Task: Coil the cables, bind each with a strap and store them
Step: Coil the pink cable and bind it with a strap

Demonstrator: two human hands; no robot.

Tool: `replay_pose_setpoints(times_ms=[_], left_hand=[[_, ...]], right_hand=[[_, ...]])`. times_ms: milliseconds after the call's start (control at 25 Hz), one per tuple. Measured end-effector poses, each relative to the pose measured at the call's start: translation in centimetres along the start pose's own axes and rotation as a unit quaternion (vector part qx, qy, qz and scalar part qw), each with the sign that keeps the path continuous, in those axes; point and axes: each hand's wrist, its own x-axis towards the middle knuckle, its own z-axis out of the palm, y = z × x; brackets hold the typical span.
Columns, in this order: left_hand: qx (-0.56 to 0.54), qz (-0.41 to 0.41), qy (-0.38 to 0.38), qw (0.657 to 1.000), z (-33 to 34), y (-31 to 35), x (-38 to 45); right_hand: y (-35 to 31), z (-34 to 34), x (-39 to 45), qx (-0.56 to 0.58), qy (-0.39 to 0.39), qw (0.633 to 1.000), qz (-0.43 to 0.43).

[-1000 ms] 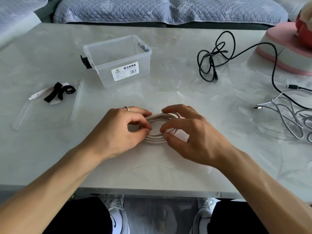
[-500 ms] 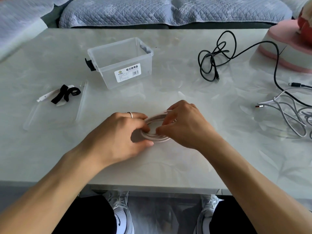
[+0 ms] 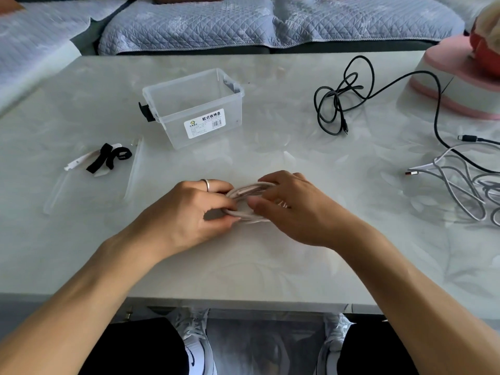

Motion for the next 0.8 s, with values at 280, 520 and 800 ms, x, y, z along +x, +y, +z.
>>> replay_pose_setpoints(times_ms=[280,520,800], left_hand=[[0.011,-0.003,-0.032,0.999,-0.2,-0.4,0.3],[0.056,-0.011,-0.036,0.998,-0.1,0.0,0.4],[0.039,-0.039,0.002,0.998,-0.4,0.7,-0.1]], right_hand=[[1.6,0.3,-1.6,-0.117,0.022,0.987,-0.109],[0.5,1.3,-1.0,-0.276,0.049,0.951,-0.133],[0.4,1.9,-0.1,-0.293,0.035,0.949,-0.116]])
